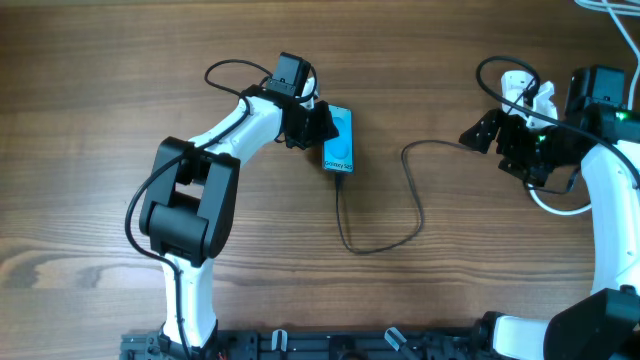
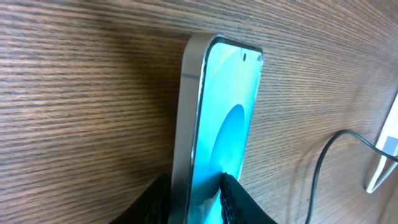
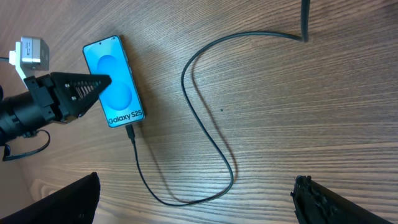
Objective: Plug charger to phone and switch on socket
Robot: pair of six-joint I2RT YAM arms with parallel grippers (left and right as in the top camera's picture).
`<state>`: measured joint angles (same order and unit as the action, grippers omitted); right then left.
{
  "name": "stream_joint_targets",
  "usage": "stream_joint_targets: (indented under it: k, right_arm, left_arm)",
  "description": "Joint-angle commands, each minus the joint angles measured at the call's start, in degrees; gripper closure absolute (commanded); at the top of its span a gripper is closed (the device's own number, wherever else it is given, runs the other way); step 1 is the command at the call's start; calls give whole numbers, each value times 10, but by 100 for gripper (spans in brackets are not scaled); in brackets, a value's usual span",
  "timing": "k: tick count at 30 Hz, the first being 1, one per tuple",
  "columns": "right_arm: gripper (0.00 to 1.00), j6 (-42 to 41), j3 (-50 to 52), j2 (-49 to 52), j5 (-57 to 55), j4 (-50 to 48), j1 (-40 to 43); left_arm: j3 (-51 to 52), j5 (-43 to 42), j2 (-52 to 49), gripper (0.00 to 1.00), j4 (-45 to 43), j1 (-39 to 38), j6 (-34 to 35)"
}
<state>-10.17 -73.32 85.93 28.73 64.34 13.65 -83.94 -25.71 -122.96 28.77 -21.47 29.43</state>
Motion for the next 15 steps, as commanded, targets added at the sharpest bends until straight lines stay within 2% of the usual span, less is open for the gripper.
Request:
stream_joint_targets:
  k: [1, 9, 12, 15]
  right_arm:
    - [0, 6, 0, 5, 14, 3, -3]
    - [0, 7, 0, 5, 9, 9, -3]
    - [0, 5, 0, 5, -2, 9, -3]
    - [0, -12, -3, 5, -45, 9, -3]
  left_arm:
    - [-4, 28, 0, 68, 9, 0, -7]
    - [-4, 73, 1, 65, 36, 0, -7]
    - [-4, 78, 12, 56, 50, 3, -23]
    - [-5, 98, 38, 54, 69, 7, -25]
